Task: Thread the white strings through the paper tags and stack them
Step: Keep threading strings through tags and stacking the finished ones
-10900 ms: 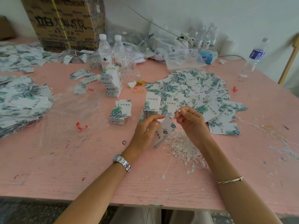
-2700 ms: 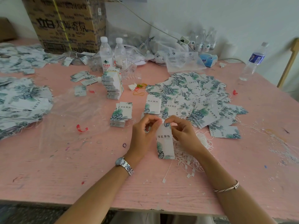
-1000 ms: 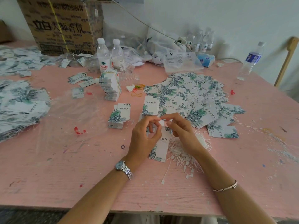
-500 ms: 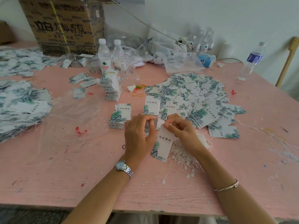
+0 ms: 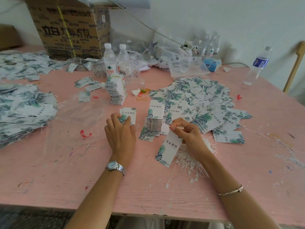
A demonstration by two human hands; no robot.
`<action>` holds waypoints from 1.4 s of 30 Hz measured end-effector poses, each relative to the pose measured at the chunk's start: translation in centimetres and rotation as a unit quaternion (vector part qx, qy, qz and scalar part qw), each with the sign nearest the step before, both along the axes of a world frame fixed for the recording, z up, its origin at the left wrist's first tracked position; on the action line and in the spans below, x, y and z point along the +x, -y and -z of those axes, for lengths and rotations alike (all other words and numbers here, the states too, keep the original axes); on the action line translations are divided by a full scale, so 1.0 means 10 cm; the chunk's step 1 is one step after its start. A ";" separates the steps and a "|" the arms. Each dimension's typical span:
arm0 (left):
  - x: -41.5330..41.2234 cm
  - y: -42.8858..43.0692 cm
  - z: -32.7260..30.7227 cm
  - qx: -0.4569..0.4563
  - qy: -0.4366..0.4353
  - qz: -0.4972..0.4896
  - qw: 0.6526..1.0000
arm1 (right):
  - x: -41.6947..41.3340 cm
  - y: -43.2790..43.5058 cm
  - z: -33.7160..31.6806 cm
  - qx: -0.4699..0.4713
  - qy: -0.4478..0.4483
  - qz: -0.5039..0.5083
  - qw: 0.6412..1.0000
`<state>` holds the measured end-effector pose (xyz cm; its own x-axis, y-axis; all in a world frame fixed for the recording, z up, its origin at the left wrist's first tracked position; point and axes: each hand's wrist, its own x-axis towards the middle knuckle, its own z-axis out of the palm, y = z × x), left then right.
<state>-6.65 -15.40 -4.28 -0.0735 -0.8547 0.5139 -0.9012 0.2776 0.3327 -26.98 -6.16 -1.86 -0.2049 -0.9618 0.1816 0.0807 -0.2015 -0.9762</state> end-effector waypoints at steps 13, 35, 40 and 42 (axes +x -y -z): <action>0.06 0.00 -0.04 -0.032 0.001 -0.010 0.999 | -0.01 -0.01 -0.01 -0.006 -0.027 0.002 1.000; -0.21 -0.20 -0.09 -0.332 -0.043 0.217 0.917 | 0.02 -0.01 0.00 0.005 -0.051 0.012 0.999; -0.28 -0.30 -0.10 -0.355 -0.015 0.261 0.898 | 0.01 -0.03 0.00 -0.010 -0.057 0.023 0.998; -0.28 -0.31 -0.09 -0.358 -0.005 0.268 0.894 | 0.00 -0.03 0.00 -0.022 -0.041 0.033 0.998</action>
<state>-9.50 -12.32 -3.34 -0.3668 -0.1489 0.9183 -0.5728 0.8140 -0.0968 -27.00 -5.87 -1.81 -0.2510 -0.9375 0.2411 -0.0132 -0.2457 -0.9693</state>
